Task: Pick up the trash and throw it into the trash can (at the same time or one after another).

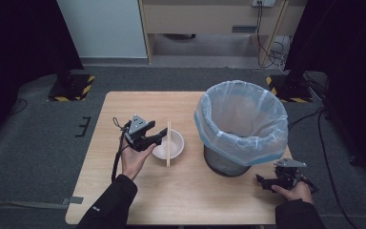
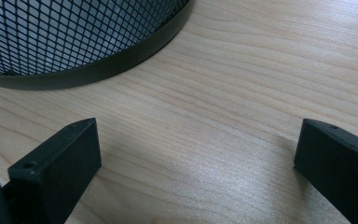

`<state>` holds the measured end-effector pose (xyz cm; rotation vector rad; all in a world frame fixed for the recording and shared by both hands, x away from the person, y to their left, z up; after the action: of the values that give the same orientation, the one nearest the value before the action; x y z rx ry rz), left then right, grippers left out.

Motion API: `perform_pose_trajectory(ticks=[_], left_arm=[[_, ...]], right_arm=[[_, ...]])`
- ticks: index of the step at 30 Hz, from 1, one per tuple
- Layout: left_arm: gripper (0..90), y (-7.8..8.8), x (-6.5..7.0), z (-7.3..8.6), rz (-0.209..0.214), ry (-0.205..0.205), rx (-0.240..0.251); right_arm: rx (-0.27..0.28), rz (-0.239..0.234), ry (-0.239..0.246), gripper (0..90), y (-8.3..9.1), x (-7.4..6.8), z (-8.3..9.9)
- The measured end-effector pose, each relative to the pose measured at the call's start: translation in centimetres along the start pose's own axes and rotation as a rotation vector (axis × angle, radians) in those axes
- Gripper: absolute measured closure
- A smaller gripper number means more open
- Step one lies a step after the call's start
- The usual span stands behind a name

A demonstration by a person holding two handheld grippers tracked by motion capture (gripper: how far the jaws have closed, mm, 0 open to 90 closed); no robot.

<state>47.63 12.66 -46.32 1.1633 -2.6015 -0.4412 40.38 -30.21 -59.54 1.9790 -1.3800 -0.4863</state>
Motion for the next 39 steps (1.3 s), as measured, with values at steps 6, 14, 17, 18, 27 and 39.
perform_pose_trajectory(ticks=[6, 14, 17, 18, 27, 39], left_arm=[[40.5, -1.2, -0.1, 2.0, -0.014, 0.004, -0.071], [42.4, -2.5, -0.4, 4.6, -0.025, 0.023, -0.154], [42.5, -2.8, -0.4, 5.1, -0.029, 0.024, -0.168], [42.5, -3.0, -0.3, 5.4, -0.029, 0.019, -0.181], [43.1, -3.8, 0.2, 6.7, -0.030, -0.008, -0.237], [44.2, -3.7, -0.2, 6.9, -0.037, 0.000, -0.245]], right_arm=[[0.000, -0.001, 0.003, 0.8, 0.0, 0.0, 0.0], [-0.001, -0.001, 0.003, 0.8, 0.0, 0.0, 0.0], [-0.001, -0.001, 0.003, 0.8, 0.0, 0.0, 0.0], [0.000, -0.001, 0.003, 0.8, 0.0, 0.0, 0.0], [-0.001, -0.001, 0.003, 0.8, 0.0, 0.0, 0.0], [-0.001, -0.001, 0.003, 0.8, 0.0, 0.0, 0.0]])
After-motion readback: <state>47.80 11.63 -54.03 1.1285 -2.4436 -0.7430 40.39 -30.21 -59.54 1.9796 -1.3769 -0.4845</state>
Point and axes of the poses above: each handheld gripper's, and its own axes: y roughly backward along the jaws, z roughly out of its underside, x roughly to its right, the point moved 8 cm from there along -y, roughly forward along the jaws, and after that the axes turned 6 degrees about z, right-handed, at the moved point
